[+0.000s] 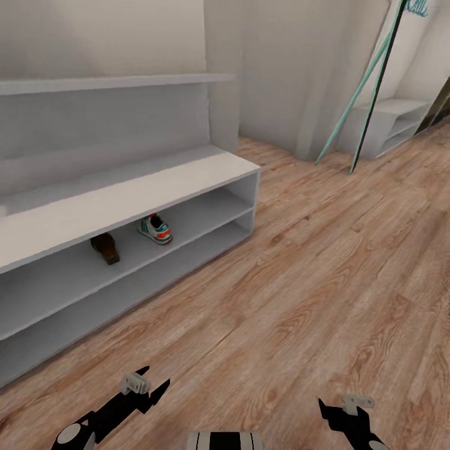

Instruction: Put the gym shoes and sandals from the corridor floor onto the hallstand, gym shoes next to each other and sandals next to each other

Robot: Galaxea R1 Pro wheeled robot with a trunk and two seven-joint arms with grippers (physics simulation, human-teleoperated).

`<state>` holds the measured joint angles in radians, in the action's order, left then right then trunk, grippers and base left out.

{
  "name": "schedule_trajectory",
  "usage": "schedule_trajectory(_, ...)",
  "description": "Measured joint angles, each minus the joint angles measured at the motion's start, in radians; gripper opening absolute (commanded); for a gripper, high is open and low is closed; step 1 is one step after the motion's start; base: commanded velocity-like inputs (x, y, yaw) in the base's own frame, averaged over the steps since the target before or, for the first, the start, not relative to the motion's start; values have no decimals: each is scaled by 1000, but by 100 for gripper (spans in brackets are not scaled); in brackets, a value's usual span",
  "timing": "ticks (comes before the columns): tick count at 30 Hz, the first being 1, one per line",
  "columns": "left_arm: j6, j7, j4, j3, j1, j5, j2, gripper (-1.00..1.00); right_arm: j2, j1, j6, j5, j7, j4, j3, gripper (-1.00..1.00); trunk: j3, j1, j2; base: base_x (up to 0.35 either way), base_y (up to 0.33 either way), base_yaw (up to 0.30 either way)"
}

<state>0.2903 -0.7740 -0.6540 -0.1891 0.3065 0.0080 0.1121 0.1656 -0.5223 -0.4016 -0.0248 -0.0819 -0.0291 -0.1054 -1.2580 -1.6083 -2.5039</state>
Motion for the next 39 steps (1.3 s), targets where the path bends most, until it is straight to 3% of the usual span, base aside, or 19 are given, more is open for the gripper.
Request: schedule_trajectory(39, 1, 0, 0, 2, 0, -5, 0, 100, 0, 6, 0, 0, 0, 0, 0, 100, 3, 0, 0, 0, 0, -299)
